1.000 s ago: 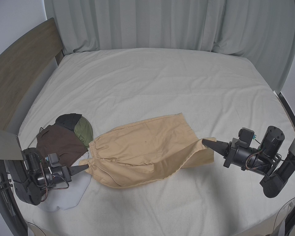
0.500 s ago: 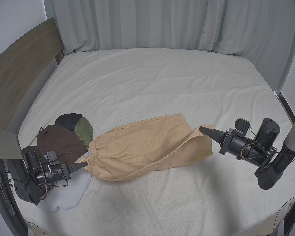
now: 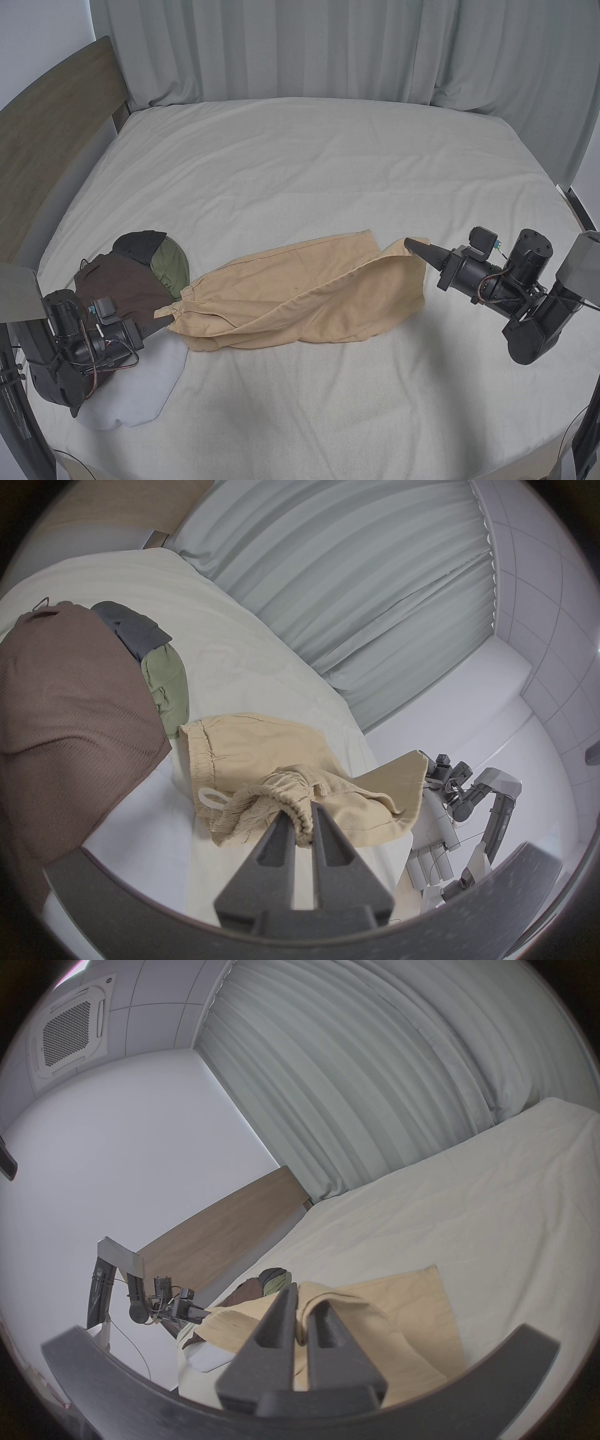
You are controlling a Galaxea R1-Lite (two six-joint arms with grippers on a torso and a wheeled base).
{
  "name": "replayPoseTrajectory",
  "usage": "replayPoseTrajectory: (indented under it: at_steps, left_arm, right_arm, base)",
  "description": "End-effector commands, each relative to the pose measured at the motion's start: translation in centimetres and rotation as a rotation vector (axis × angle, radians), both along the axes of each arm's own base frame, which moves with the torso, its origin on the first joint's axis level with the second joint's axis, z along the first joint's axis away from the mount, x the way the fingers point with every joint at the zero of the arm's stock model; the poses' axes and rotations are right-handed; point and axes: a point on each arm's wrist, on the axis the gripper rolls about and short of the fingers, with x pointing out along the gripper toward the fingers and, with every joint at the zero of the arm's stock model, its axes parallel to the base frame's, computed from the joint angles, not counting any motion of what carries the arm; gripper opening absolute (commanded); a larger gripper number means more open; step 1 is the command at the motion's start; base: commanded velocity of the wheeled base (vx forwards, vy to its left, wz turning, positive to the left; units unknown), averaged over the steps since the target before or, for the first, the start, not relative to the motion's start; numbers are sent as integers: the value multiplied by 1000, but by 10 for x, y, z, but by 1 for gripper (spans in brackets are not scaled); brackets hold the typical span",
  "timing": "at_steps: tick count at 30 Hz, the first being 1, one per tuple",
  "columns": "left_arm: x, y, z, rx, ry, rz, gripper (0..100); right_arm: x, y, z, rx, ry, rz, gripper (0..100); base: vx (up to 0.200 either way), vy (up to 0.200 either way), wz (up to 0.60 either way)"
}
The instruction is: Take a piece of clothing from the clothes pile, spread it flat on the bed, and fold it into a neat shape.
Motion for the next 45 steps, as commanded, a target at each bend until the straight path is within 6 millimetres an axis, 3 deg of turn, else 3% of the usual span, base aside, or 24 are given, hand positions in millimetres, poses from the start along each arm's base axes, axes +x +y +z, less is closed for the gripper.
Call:
replayPoseTrajectory:
  at_steps: [1, 13, 27, 45]
  left_arm:
    - [3, -1, 1, -11, 1, 5, 0]
    - [11, -6, 4, -28, 4, 52, 0]
    - [18, -14, 5, -40, 12, 95, 0]
    - [37, -13, -11, -67, 52, 153, 0]
  right_arm:
    - [16, -2, -11, -2, 5, -13, 0]
    - [43, 0, -23, 3, -10, -23, 0]
    - [68, 7, -23, 1, 2, -22, 0]
    - [99, 6, -35, -8, 41, -42, 0]
  base:
    - [0, 0, 0]
    - [0, 0, 0]
    - [0, 0, 0]
    - [0, 0, 0]
